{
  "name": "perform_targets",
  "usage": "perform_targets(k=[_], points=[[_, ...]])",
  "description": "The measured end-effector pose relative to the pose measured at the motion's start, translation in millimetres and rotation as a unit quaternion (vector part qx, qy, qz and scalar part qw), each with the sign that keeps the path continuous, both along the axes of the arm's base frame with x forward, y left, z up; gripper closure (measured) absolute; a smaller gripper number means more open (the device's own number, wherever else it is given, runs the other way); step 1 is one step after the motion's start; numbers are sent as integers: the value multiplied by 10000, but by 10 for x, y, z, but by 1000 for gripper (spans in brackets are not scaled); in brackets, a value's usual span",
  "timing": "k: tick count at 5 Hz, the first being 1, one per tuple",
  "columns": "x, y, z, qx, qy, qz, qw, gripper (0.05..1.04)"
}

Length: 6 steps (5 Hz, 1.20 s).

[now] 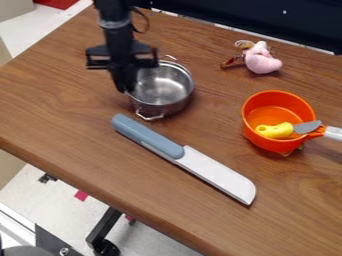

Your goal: Move the silver pot to the middle part of the table

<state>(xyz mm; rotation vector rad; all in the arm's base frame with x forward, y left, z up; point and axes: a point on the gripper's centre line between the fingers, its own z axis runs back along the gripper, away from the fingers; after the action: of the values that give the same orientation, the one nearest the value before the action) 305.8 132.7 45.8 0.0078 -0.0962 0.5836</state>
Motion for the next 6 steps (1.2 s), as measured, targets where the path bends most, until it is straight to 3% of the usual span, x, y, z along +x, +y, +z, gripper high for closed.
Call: perform_targets(k=[1, 2, 3, 5, 6], points=[[-67, 87, 115, -255, -135, 766, 9966, 1029], [-124, 162, 177, -408, -178, 1632, 9856, 1029], [-45, 265, 324, -624, -381, 2613, 9625, 1029], [64, 424, 346, -576, -678, 4659, 8803, 1029], [102, 440, 313, -488, -887, 5100, 8542, 1029]])
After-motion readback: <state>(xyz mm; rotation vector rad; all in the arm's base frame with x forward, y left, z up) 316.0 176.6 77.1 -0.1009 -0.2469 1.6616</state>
